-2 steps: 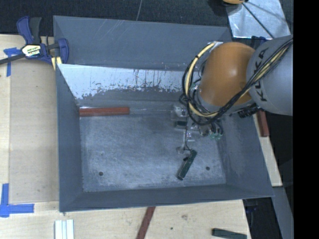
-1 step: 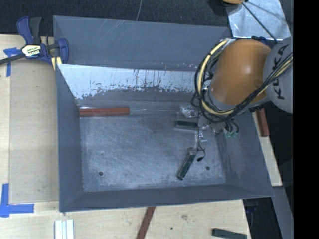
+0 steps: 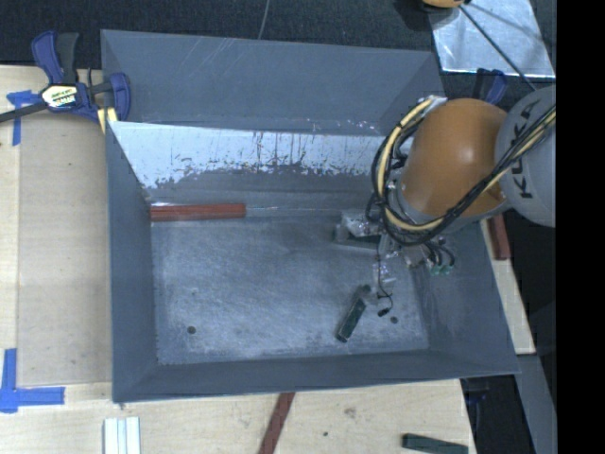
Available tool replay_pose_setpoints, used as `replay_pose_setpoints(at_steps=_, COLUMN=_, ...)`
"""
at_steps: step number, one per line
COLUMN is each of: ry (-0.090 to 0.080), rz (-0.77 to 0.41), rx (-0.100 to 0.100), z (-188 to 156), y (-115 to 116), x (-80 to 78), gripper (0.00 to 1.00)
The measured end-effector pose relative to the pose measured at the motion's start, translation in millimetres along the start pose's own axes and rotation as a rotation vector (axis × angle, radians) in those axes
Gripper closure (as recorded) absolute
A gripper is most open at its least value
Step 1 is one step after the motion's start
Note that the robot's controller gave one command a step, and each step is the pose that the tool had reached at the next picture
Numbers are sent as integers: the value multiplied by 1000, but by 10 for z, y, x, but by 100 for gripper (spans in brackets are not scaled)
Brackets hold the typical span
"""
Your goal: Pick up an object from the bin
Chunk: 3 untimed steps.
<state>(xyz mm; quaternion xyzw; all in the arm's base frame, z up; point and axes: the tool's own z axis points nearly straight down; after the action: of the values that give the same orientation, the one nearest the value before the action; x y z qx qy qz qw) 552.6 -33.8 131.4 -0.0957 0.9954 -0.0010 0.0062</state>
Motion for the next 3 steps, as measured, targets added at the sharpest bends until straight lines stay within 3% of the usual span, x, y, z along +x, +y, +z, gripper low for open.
replay_pose_setpoints(at_steps=1, ry=11, rz=-215, rx=-5, z=357, y=34, x=227, gripper=0)
replay_pose_setpoints(at_steps=2, ry=8, rz=-589, rx=-7, z=605, y=38, x=365, gripper=100)
replay_pose_setpoints(at_steps=3, ry=8, rz=-588, rx=-7, z=605, y=37, x=365, gripper=100)
